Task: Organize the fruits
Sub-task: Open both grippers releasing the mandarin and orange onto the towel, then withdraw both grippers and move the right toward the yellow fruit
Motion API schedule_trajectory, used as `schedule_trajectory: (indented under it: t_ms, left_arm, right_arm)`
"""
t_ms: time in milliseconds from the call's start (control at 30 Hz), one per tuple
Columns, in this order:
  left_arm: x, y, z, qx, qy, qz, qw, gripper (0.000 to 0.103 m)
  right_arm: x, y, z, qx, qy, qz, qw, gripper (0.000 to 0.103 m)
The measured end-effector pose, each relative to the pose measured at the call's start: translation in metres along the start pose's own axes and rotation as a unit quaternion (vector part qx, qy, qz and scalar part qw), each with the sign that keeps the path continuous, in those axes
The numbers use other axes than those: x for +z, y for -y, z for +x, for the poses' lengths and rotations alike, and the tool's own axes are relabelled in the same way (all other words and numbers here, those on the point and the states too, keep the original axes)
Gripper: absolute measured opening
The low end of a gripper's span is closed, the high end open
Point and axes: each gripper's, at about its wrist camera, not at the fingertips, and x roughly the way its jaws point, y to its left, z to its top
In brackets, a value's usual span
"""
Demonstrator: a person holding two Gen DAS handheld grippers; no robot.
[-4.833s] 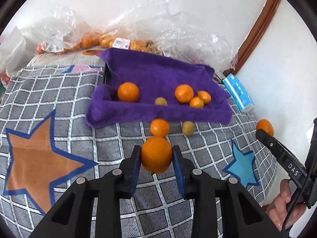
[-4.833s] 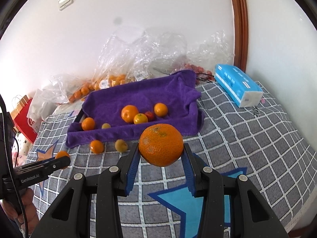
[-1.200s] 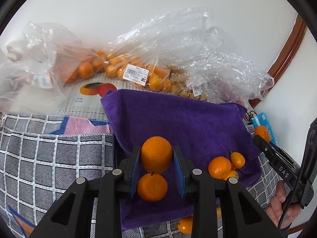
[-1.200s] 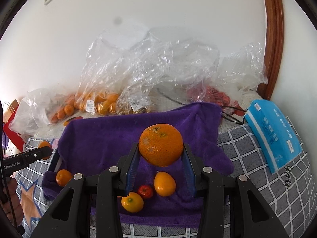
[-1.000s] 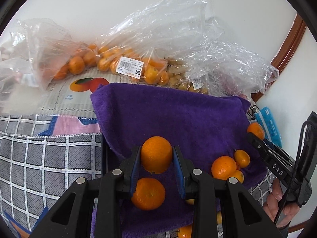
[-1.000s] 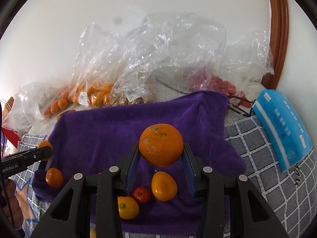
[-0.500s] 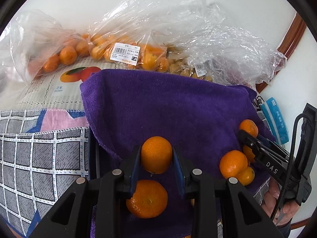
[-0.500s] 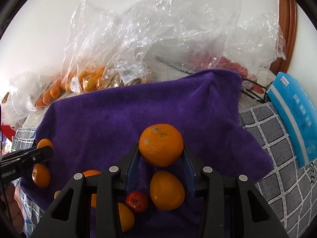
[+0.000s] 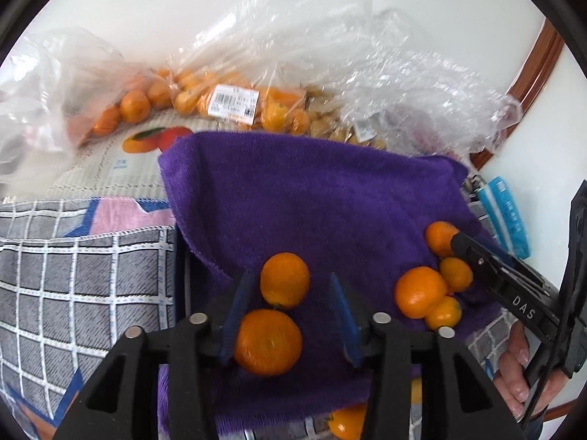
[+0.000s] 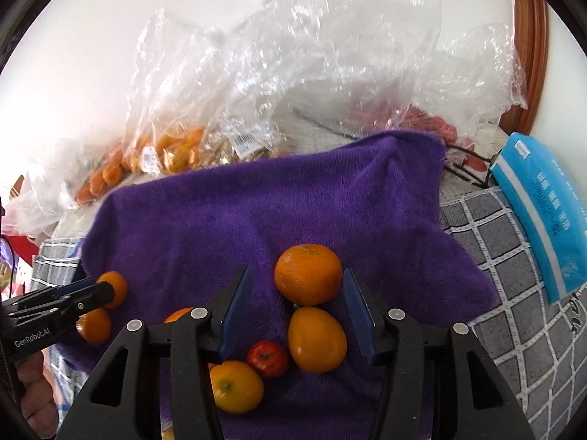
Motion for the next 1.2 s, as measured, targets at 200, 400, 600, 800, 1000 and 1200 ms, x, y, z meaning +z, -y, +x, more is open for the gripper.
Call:
schedule_trajectory:
  t_ms: [200,400,600,800,1000,1200]
  left_arm:
    - [-0.013,0.005,-0.04,0.011,0.029,-0.001,0.9995,0.045]
    - [-0.038,-0.001,-0.078,0.015,0.057,-0.008,0.9982,0.045]
    - [-0.073,-0.01,-0.094,0.011,0.059,-0.026,0.9978,0.045]
    - [-0.105,-0.019,-0.1,0.024,0.06,-0.039,0.9972,0.045]
    - [-0.128,-0.036,-0.092,0.045,0.045,-0.036,0.9973,0.045]
    - [-0.148,-0.064,-0.082,0.052,0.029,-0.061,0.9963,0.044]
  right_arm:
    - [-0.008,-0.014,-0.046,0.004,0.034,-0.005,0.999,0.053]
    - [-0.025,-0.03,-0.087,0.0,0.058,-0.016,0.998,0.055]
    - [-0.047,-0.039,-0.122,-0.015,0.083,-0.017,0.996,0.055]
    - [-0.071,-0.04,-0.138,-0.023,0.083,-0.021,0.996,0.055]
    - [-0.095,-0.039,-0.143,-0.034,0.087,-0.007,0.996,0.055]
    - [-0.112,-0.049,-0.122,-0.01,0.045,-0.009,0.999,0.053]
